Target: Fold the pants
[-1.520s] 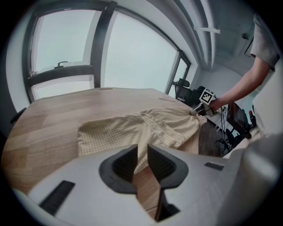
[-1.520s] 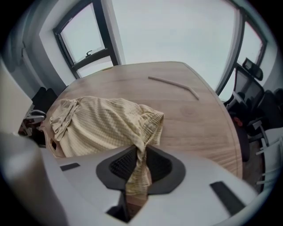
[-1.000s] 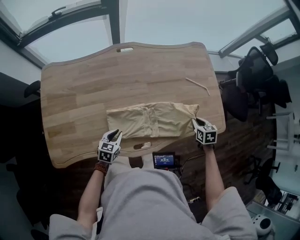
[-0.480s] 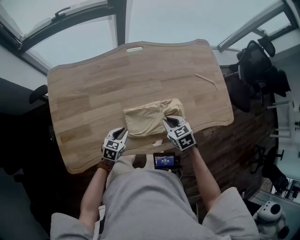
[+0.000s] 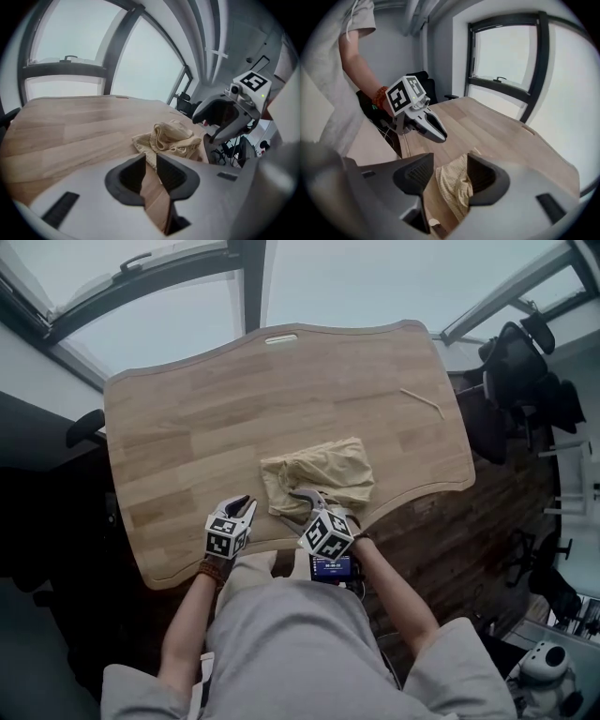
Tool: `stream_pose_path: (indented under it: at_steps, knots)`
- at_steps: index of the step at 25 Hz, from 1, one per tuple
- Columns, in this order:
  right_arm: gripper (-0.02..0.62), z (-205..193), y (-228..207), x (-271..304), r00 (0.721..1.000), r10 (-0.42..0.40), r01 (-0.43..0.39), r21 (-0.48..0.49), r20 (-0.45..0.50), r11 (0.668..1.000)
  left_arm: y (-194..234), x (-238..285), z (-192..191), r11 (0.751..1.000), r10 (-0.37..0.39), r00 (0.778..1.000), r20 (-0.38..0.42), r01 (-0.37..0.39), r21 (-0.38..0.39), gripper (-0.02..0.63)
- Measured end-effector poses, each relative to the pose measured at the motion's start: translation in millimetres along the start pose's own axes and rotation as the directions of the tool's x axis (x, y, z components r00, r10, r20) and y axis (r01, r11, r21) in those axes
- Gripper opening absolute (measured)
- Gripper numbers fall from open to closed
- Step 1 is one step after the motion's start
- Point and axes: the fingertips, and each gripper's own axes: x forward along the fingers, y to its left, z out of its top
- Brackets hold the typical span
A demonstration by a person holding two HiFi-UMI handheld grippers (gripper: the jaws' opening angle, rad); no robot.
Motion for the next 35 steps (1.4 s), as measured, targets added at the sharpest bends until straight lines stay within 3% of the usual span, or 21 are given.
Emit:
stream_pose_path:
  at_steps: [4, 6, 8, 11, 14, 17, 19, 21, 23, 24, 26, 27, 28, 30, 32, 33, 35]
  knots:
    - [0.209, -70.7, -38.4, -19.8, 0.991, -0.108, 0.117, 0.127, -0.077, 0.985, -11.4, 39.5, 31.4, 0.998, -0.049, 0.999, -0.018, 0.049, 0.029, 0.078]
    - [0.173, -104.0, -50.1, -21.5, 0.983, -0.144, 0.16, 0.139, -0.114, 0.977, -22.3, 65.7, 50.7, 0.996, -0.076, 0.997, -0.033, 0.077, 0.042, 0.092]
    - [0.16, -119.6, -47.3, -10.8, 0.984, -0.137, 0.149, 0.1, -0.115, 0.984, -29.6, 91.7, 66.5, 0.996, -0.092, 0.995, -0.05, 0.092, 0.01, 0.112]
    - [0.144, -118.5, -30.9, 14.8, 0.992, -0.089, 0.085, -0.04, -0.093, 0.996, -33.6, 125.5, 77.0, 0.993, -0.094, 0.99, -0.101, 0.086, -0.076, 0.133]
    - [0.132, -114.2, -19.8, 38.6, 0.993, -0.062, 0.046, -0.156, -0.1, 0.987, -26.2, 144.1, 82.7, 0.991, -0.054, 0.991, -0.126, 0.038, -0.127, 0.107]
    - [0.13, -119.5, -30.6, 58.1, 0.983, -0.114, 0.088, -0.18, -0.141, 0.98, -18.7, 151.6, 83.4, 0.985, -0.042, 0.988, -0.146, 0.017, -0.171, 0.079]
    - [0.034, -120.0, -33.4, 62.5, 0.982, -0.107, 0.081, -0.162, -0.156, 0.983, -16.3, 154.5, 81.6, 0.986, -0.041, 0.985, -0.167, 0.013, -0.164, 0.062]
    - [0.012, -112.7, -25.4, 56.5, 0.987, -0.076, 0.051, -0.174, -0.14, 0.983, -15.1, 153.6, 82.3, 0.983, -0.05, 0.983, -0.175, 0.018, -0.185, 0.045]
    - [0.011, -102.5, -4.0, 43.5, 0.994, -0.03, 0.006, -0.231, -0.103, 0.973, -14.9, 145.8, 83.7, 0.954, -0.081, 0.984, -0.161, 0.03, -0.297, 0.033]
    - [0.011, -100.1, 11.4, 37.9, 0.996, 0.009, -0.033, -0.276, -0.09, 0.961, -14.3, 139.6, 83.1, 0.921, -0.1, 0.984, -0.147, 0.036, -0.388, 0.031]
    - [0.011, -105.2, 40.5, 33.2, 0.991, 0.102, -0.127, -0.352, -0.088, 0.928, -13.5, 126.5, 77.4, 0.817, -0.144, 0.983, -0.11, 0.055, -0.574, 0.028]
    - [0.012, -111.0, 49.3, 33.8, 0.986, 0.137, -0.161, -0.365, -0.093, 0.917, -13.8, 120.8, 70.5, 0.775, -0.162, 0.982, -0.101, 0.063, -0.629, 0.028]
    - [0.014, -116.5, 53.8, 34.5, 0.982, 0.164, -0.187, -0.362, -0.094, 0.913, -13.9, 115.8, 60.2, 0.76, -0.173, 0.979, -0.108, 0.062, -0.647, 0.029]
    - [0.072, -118.0, 53.4, 28.5, 0.975, 0.214, -0.223, -0.325, -0.064, 0.919, -14.8, 106.5, 37.5, 0.788, -0.177, 0.973, -0.15, 0.049, -0.614, 0.042]
    - [0.12, -104.2, 41.2, 13.2, 0.973, 0.23, -0.22, -0.271, 0.005, 0.937, -19.5, 95.6, 23.7, 0.806, -0.198, 0.967, -0.158, 0.068, -0.588, 0.153]
    - [0.12, -95.5, 31.2, 6.7, 0.977, 0.209, -0.194, -0.242, 0.039, 0.951, -22.8, 89.4, 19.8, 0.802, -0.215, 0.965, -0.147, 0.089, -0.591, 0.184]
    - [0.11, -85.3, 9.2, 6.0, 0.991, 0.123, -0.108, -0.196, 0.062, 0.975, -29.4, 80.9, 13.9, 0.787, -0.243, 0.963, -0.118, 0.125, -0.605, 0.184]
